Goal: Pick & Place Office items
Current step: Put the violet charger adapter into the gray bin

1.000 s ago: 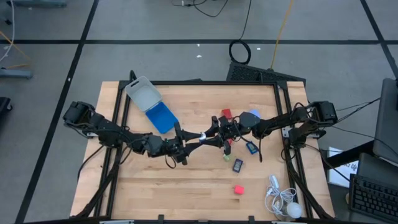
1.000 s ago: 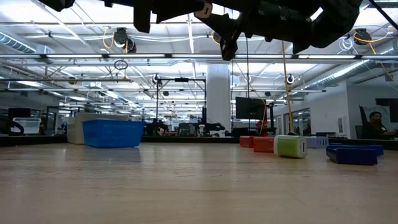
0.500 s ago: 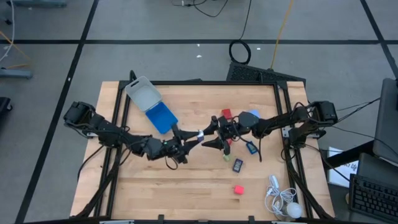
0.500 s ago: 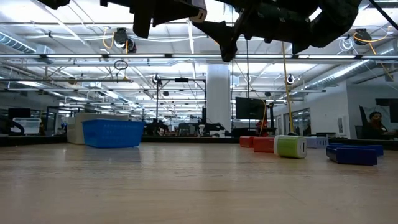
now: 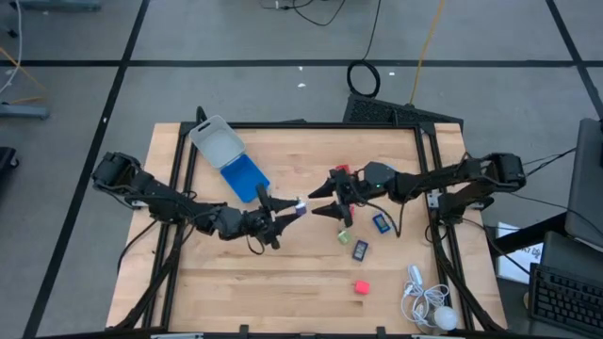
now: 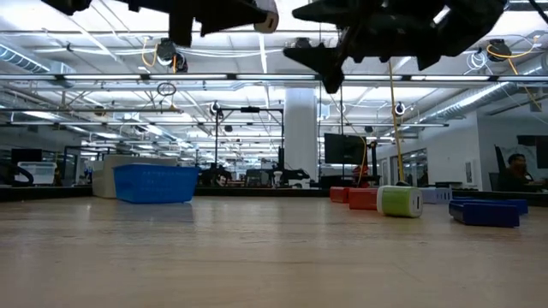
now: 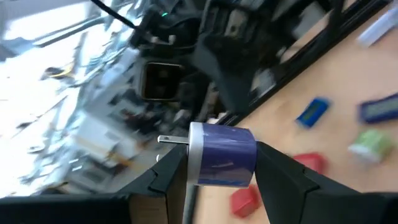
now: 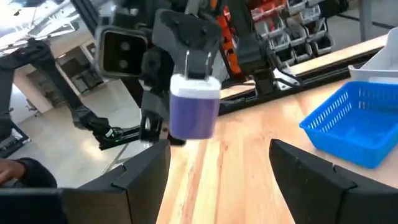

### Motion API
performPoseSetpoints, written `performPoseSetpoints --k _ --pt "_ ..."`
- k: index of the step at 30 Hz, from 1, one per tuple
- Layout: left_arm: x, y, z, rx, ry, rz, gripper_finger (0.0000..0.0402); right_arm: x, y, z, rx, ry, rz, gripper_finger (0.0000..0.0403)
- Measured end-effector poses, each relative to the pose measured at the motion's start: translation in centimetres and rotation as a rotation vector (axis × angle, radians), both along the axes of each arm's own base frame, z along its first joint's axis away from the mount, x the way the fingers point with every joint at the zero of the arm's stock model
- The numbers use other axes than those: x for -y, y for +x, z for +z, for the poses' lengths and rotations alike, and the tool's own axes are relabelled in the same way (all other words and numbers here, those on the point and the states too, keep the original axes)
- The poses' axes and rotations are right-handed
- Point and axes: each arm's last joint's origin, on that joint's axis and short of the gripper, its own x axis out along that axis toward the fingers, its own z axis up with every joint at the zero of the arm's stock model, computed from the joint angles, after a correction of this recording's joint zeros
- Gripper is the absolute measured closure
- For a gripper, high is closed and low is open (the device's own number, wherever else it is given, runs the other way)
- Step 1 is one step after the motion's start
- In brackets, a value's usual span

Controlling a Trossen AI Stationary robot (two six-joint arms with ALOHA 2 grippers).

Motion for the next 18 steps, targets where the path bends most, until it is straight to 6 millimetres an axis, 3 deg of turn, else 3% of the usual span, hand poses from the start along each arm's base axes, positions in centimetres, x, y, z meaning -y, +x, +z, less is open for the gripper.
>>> performPoseSetpoints --k 7,18 --pt "-1.0 -0.5 0.4 -0.043 -0.238 -0.141 0.0244 -0.1 -2.6 1.0 0.074 -0.031 -0.009 0.0140" --pt "-4.6 -1.4 1.6 -0.090 -0.547 -0.323 0.0244 -0.1 -5.1 1.0 0.169 -0.041 -0.057 0.0140"
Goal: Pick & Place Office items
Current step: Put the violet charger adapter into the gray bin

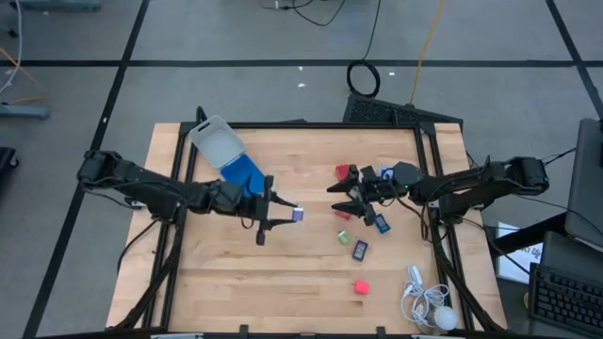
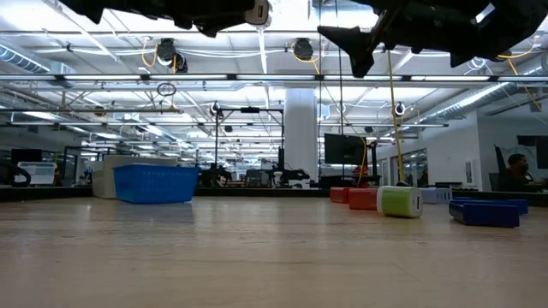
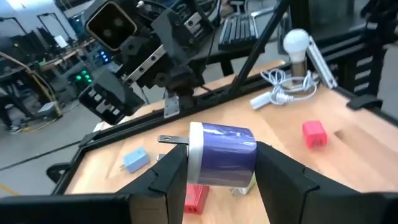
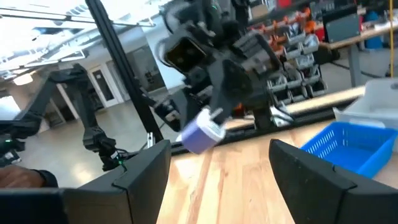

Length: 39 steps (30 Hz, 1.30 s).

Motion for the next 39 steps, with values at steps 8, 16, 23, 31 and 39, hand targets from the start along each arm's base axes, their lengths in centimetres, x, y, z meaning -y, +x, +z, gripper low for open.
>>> performPoseSetpoints --k 8,16,23,31,39 --pt "-2.6 -4.3 -0.8 0.172 -0.078 0.053 0.0244 -0.6 -1.1 0.3 0.039 -0.053 0.019 0.0140" --pt "-5.5 -10.5 -1.2 0.329 -0.183 0.385 0.0244 -0.6 -1.7 0.4 0.053 -0.054 0.017 0.0140" --pt "-7.6 -14.2 -2.3 0.299 -0.244 0.957 0.0244 -0.6 -1.7 0.4 0.052 -0.054 0.017 0.0140" --pt "-9.5 -15.1 -3.1 0.187 -0.386 1.174 0.0244 -0.6 -1.7 0.5 0.054 -0.054 0.016 0.0140" --pt "-12.6 -15.7 -4.3 -0.024 -0.561 1.302 0.0244 -0.6 -1.7 0.6 0.064 -0.053 0.015 0.0140"
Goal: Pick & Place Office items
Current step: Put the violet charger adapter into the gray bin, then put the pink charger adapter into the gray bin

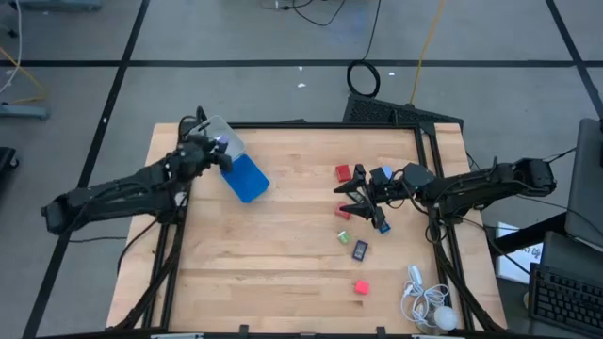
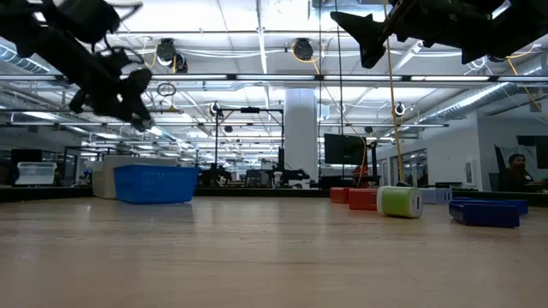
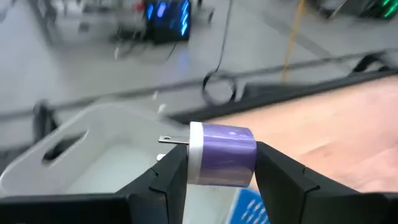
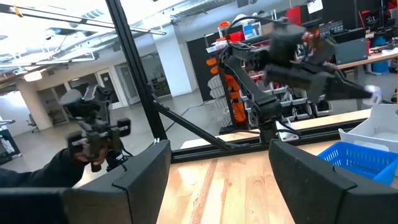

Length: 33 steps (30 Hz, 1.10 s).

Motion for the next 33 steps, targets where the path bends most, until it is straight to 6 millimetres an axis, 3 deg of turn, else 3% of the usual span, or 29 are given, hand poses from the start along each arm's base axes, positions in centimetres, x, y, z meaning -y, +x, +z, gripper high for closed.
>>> performPoseSetpoints --k 8,15,23,33 --pt "-3.5 -1.0 -2.5 -0.054 -0.227 0.122 0.0244 0.0 0.0 0.0 -0.005 0.002 0.000 0.0140" --pt "-5.4 -1.4 -4.1 -0.102 -0.296 0.206 0.0244 0.0 0.0 0.0 -0.006 0.009 0.002 0.0140" --pt "-5.9 -1.3 -4.9 -0.152 -0.323 0.210 0.0178 0.0 0.0 0.0 -0.007 0.009 0.004 0.0140" --pt "-5.9 -1.3 -4.8 -0.146 -0.317 0.212 0.0200 0.0 0.0 -0.1 -0.007 0.009 0.005 0.0140"
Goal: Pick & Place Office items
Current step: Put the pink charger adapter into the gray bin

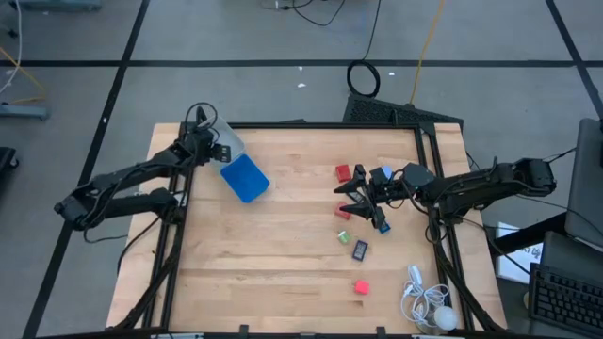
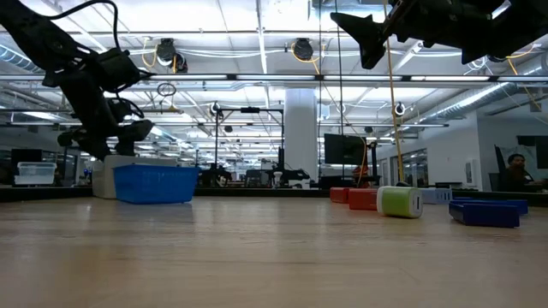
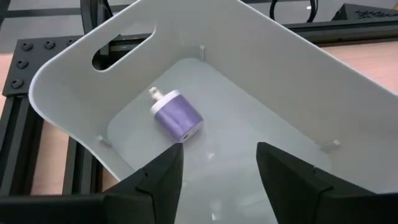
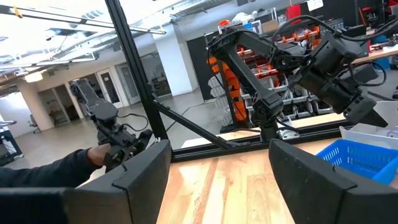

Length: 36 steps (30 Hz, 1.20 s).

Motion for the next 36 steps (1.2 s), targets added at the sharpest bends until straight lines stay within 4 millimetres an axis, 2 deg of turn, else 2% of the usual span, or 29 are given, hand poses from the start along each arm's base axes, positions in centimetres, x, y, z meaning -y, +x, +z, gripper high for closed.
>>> performPoseSetpoints --k 2,5,12,16,21,28,31,33,36 --pt "0.1 0.0 0.2 0.012 0.005 -0.018 0.0203 0.0 0.0 0.0 0.000 0.000 0.000 0.0140" --pt "0.4 0.2 0.8 0.083 -0.002 -0.136 0.0199 -0.1 0.0 0.0 0.000 -0.006 0.035 0.0140" --pt "1.9 0.6 4.3 0.448 0.067 -0.421 0.0179 -0.7 -0.3 0.4 0.053 -0.061 0.234 0.0140" --pt "3.8 0.9 6.6 0.547 0.205 -0.589 0.0170 -1.4 -0.4 0.4 0.069 -0.109 0.278 0.0140" --pt "7.1 1.0 9.0 0.644 0.380 -0.819 0.0175 -2.8 -0.4 0.0 0.064 -0.184 0.327 0.0140" --pt "11.3 1.8 9.8 0.671 0.474 -1.082 0.0195 -4.0 -0.5 -0.4 0.066 -0.273 0.367 0.0140" --pt "12.8 2.1 9.9 0.673 0.511 -1.158 0.0204 -4.3 -0.5 -1.0 0.006 -0.266 0.377 0.0140" --pt "13.7 2.3 10.0 0.671 0.529 -1.212 0.0210 -4.7 -0.5 -1.3 -0.041 -0.239 0.328 0.0140" --pt "14.5 2.3 10.0 0.647 0.575 -1.246 0.0218 -5.7 -0.4 -1.4 -0.088 -0.249 0.162 0.0140"
